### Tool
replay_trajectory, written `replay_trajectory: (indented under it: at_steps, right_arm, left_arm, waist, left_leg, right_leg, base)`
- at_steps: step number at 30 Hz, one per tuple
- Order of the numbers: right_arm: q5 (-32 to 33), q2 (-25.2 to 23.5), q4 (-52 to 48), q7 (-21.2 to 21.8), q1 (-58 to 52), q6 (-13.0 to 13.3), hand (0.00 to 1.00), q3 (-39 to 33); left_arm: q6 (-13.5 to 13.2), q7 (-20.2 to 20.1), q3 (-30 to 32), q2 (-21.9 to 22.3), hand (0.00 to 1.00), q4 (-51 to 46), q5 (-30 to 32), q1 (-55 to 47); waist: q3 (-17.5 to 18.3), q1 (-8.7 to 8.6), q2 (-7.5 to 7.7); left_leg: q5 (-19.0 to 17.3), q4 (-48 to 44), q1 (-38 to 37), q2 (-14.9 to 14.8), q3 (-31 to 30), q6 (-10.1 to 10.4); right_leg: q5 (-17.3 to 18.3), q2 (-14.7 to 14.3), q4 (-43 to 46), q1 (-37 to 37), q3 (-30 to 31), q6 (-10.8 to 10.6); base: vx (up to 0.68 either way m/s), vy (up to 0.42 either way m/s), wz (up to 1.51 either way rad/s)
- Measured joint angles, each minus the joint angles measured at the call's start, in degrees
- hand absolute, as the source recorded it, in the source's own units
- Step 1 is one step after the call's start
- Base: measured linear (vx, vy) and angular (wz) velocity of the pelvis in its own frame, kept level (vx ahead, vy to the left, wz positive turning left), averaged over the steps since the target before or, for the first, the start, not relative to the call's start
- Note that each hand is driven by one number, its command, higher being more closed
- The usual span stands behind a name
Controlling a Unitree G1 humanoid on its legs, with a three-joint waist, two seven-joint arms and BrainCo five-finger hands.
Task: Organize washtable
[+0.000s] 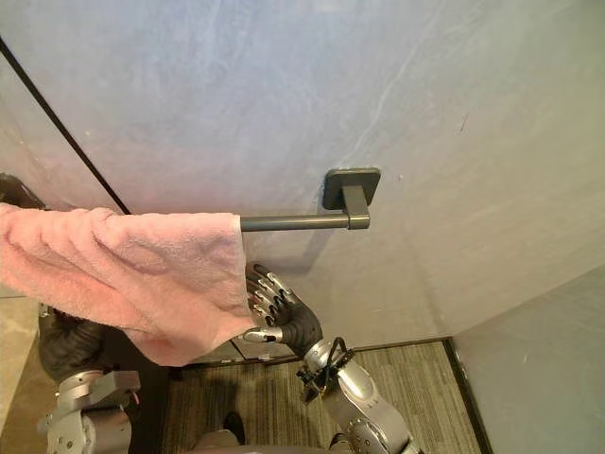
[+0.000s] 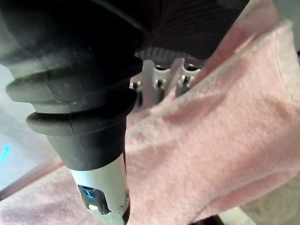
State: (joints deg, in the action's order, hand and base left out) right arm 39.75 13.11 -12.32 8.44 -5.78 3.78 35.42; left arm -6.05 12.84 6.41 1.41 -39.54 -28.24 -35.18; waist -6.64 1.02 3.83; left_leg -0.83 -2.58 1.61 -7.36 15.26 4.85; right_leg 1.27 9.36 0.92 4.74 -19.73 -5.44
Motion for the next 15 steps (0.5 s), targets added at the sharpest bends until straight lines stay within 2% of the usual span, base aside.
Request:
replay_trajectory:
  at_steps: [4,13,14,15]
  right_arm:
    - [-0.1,-0.1,0.0,-0.7,0.1,0.0,0.00,1.0]
    - [0.3,0.9,0.6,-0.5,3.3,0.1,0.00,3.6]
    - [0.3,0.7,1.4,-0.2,4.5,0.1,0.00,4.4]
    - [0.4,0.5,1.9,0.0,5.0,0.2,0.00,4.8]
  left_arm:
    - [0.1,-0.3,0.6,-2.8,0.00,1.3,-5.0,0.1]
    - [1.8,-0.1,7.0,-4.6,0.00,2.9,-2.2,3.5]
    - [1.8,0.0,7.5,-4.6,1.00,3.3,-1.3,4.5]
    - [1.8,0.0,7.5,-4.6,1.00,3.4,-0.6,4.9]
  waist:
    - [-0.1,-0.07,-0.44]
    - [0.4,0.04,-2.26]
    - [0.6,0.01,-2.57]
    - [0.6,0.01,-2.68]
  left_leg:
    - [1.7,2.9,-1.1,0.7,-0.4,-0.2]
    - [4.8,7.9,-2.7,1.9,-1.1,-0.6]
    - [4.8,7.9,-2.7,1.9,-1.1,-0.6]
    - [4.9,7.9,-2.8,1.9,-1.0,-0.6]
  right_leg:
    - [0.0,0.3,0.1,0.1,-0.6,0.0]
    - [0.3,0.8,0.1,0.1,-2.2,-0.4]
    - [0.3,0.8,0.0,0.1,-2.2,-0.4]
    - [0.3,0.8,0.0,0.1,-2.2,-0.4]
  base:
    - [-0.03,0.009,0.08]
    - [-0.02,0.005,0.06]
    - [0.00,0.000,0.00]
    - [0.00,0.000,0.00]
